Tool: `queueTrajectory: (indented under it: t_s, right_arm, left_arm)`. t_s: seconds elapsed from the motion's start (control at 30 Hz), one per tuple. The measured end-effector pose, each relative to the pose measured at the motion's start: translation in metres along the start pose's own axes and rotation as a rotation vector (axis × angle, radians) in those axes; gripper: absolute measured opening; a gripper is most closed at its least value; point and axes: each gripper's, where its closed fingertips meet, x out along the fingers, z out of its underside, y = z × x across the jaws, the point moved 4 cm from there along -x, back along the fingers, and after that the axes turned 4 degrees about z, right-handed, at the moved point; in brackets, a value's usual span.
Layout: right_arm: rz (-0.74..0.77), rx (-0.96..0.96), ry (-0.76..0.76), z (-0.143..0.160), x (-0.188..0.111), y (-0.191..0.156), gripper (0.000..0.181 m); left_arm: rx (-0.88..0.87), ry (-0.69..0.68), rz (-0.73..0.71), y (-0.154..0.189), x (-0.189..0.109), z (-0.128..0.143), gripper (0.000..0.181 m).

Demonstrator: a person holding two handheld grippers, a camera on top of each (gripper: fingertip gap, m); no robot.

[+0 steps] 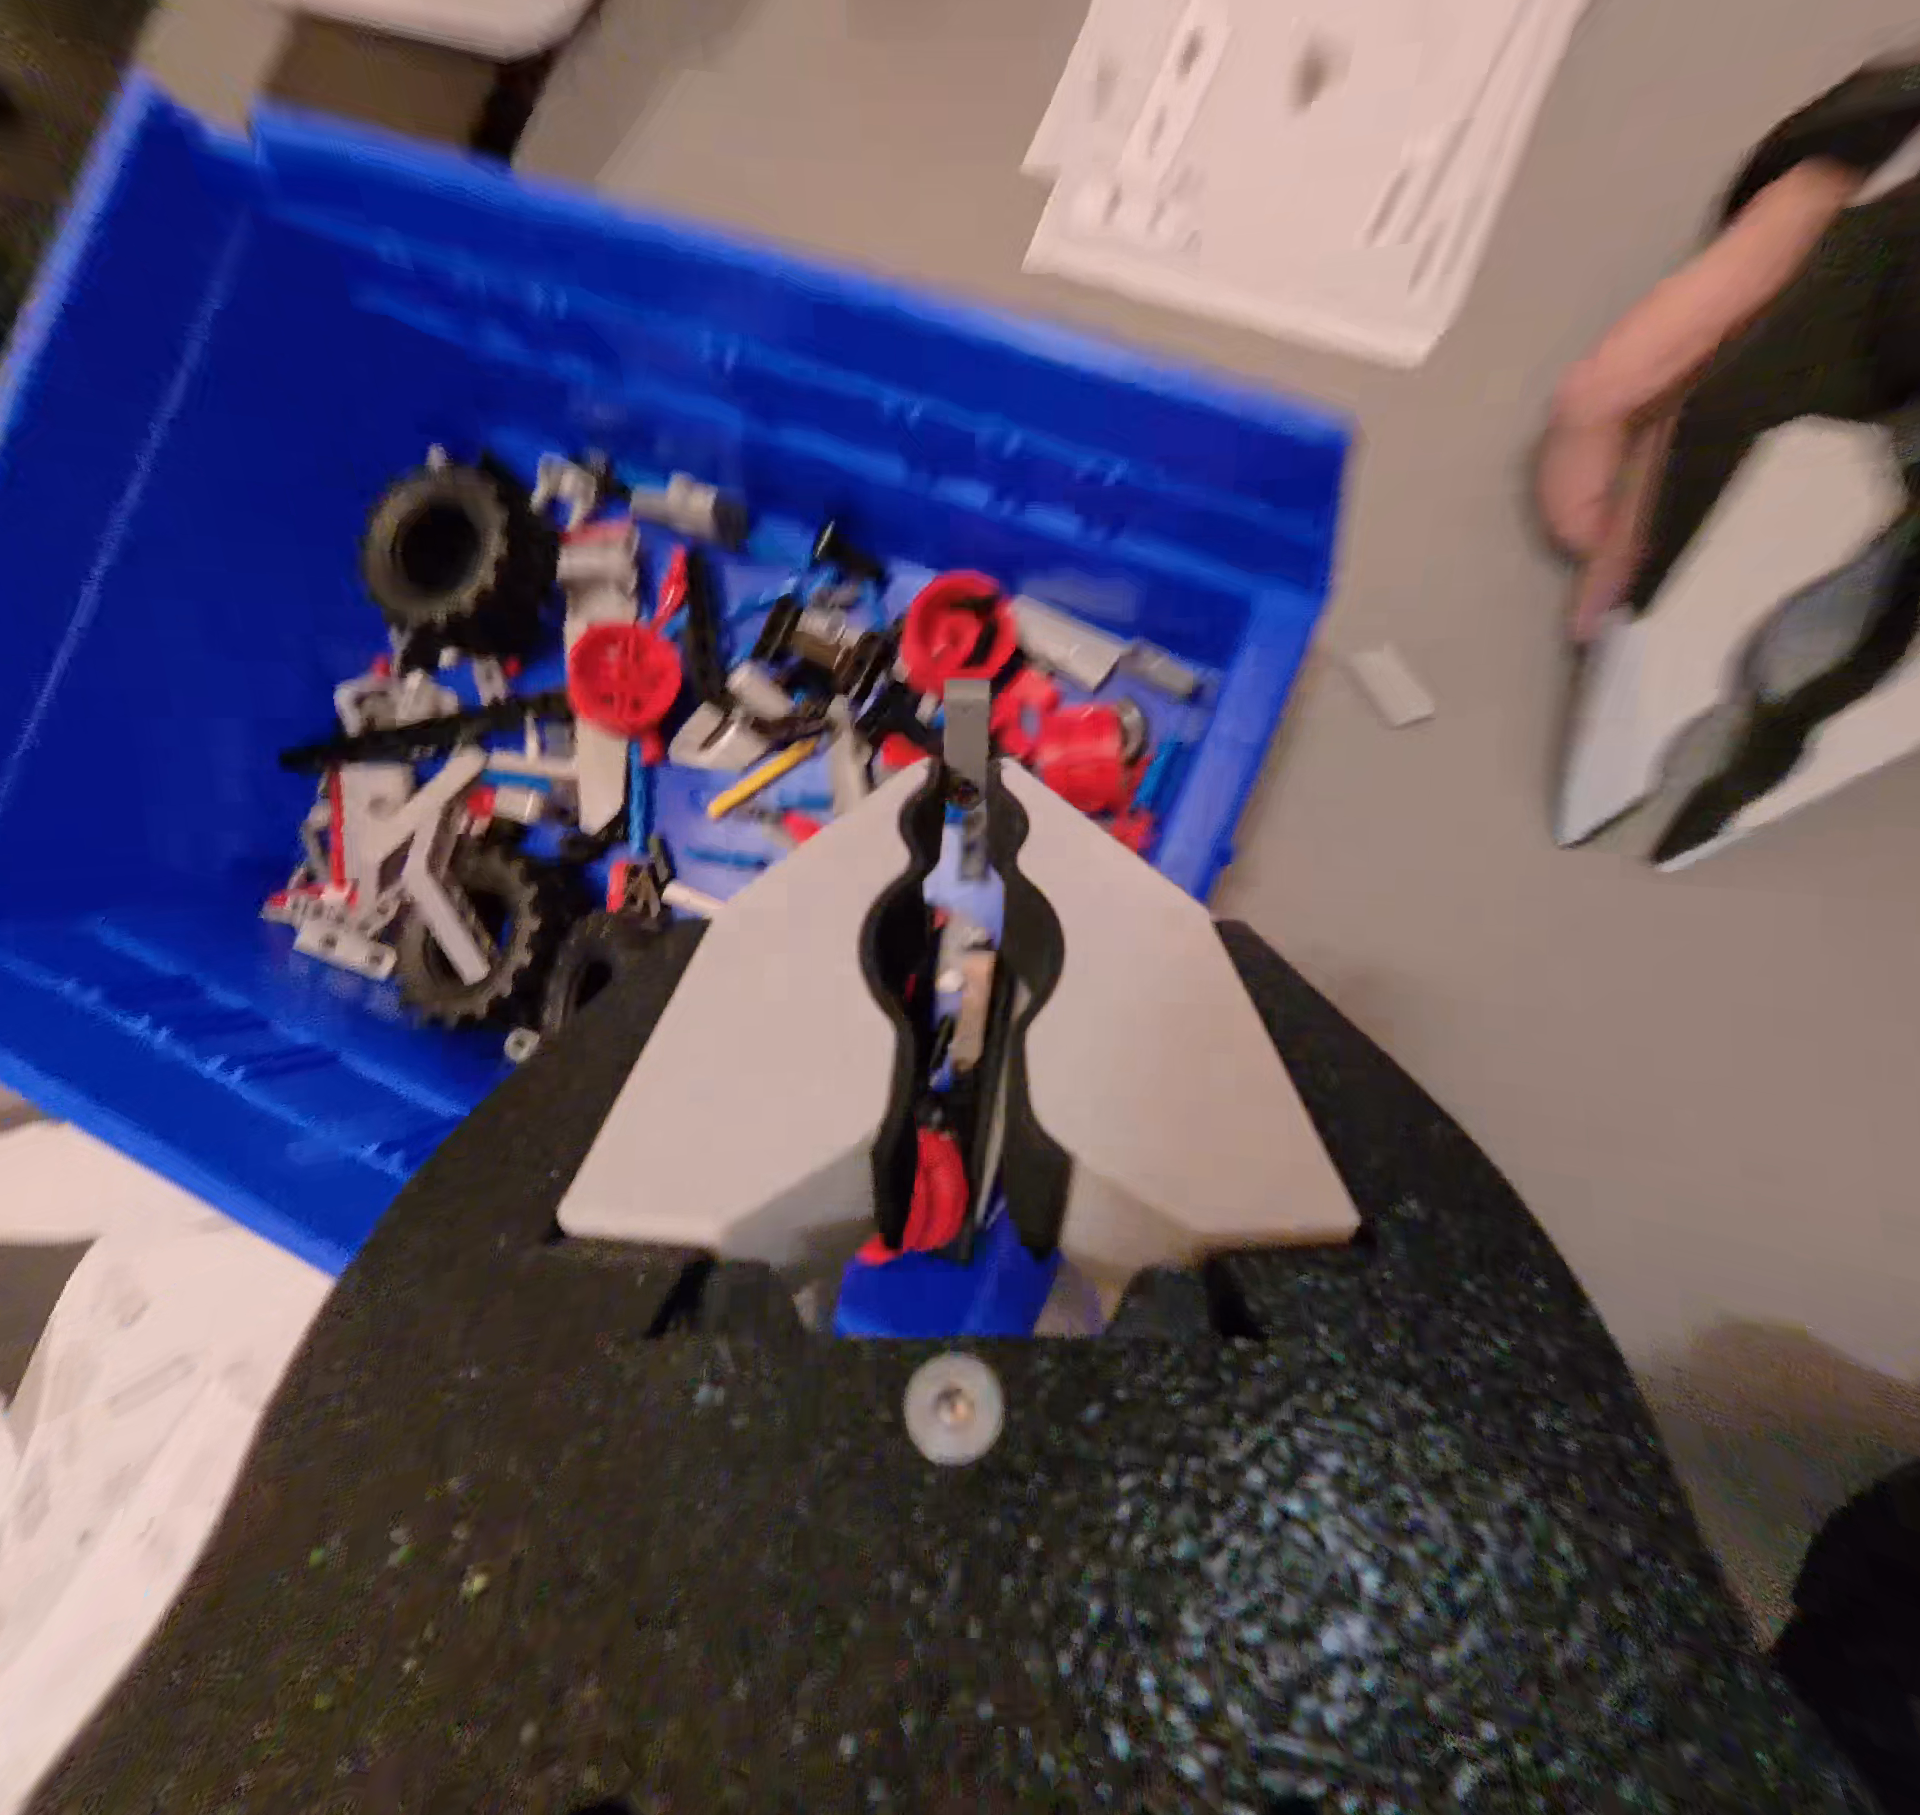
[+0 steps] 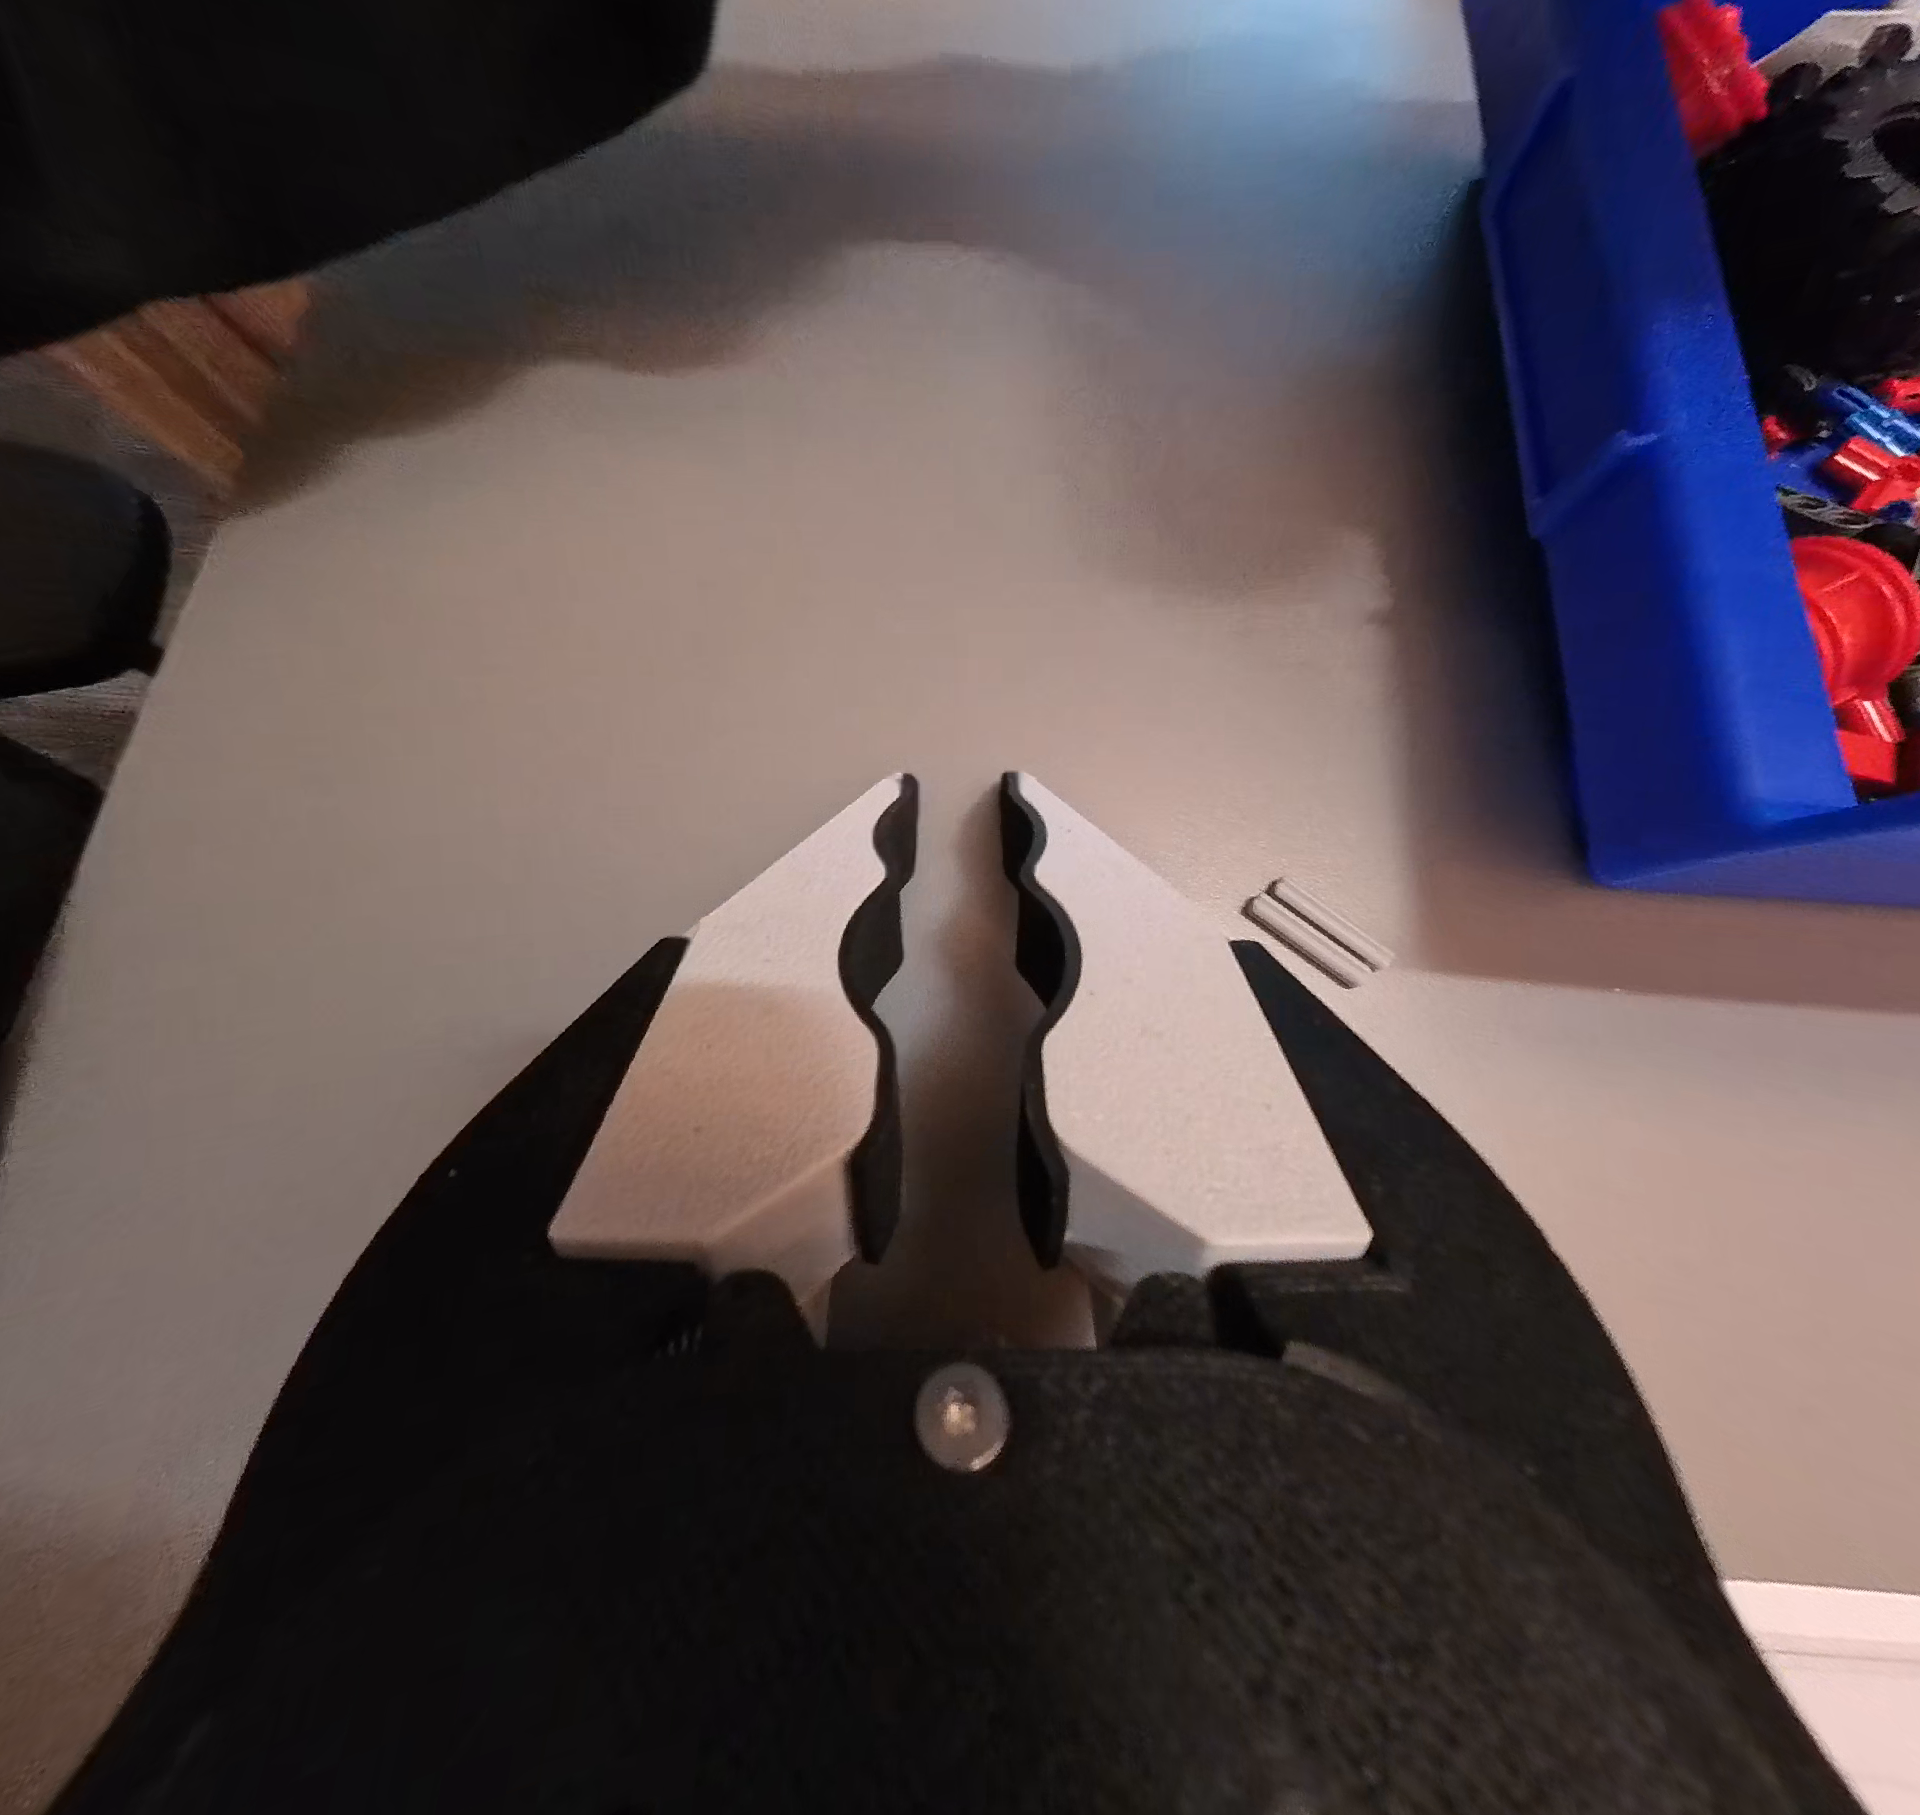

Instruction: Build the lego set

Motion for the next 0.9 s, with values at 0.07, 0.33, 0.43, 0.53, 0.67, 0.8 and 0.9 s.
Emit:
queueTrajectory:
  t_s: [0.07, 0.33, 0.43, 0.53, 0.67, 0.8, 0.9]
  right_arm:
    - [-0.033, 0.013, 0.002, 0.000, -0.001, -0.001, 0.019]
    - [-0.274, 0.220, 0.307, -0.021, -0.056, 0.001, 0.054]
    - [-0.303, 0.244, 0.427, -0.026, -0.091, 0.007, 0.056]
    - [-0.214, 0.266, 0.576, -0.027, -0.124, 0.019, 0.046]
    - [-0.067, 0.274, 0.714, -0.016, -0.164, 0.025, 0.033]
    - [0.210, -0.036, 0.815, 0.002, -0.204, 0.009, 0.021]
    - [0.202, -0.262, 0.695, 0.030, -0.204, -0.018, 0.027]
  left_arm:
    - [0.003, 0.153, 0.058, 0.017, -0.015, -0.016, 0.005]
    - [-0.183, 0.676, 0.286, 0.064, -0.052, -0.066, 0.005]
    - [-0.219, 0.779, 0.371, 0.084, -0.052, -0.081, 0.005]
    - [-0.189, 0.847, 0.445, 0.106, -0.044, -0.096, 0.005]
    - [-0.004, 0.962, 0.561, 0.146, -0.024, -0.120, 0.005]
    - [0.141, 0.811, 0.703, 0.185, 0.020, -0.128, 0.005]
    - [0.250, 0.669, 0.807, 0.210, 0.048, -0.129, 0.005]
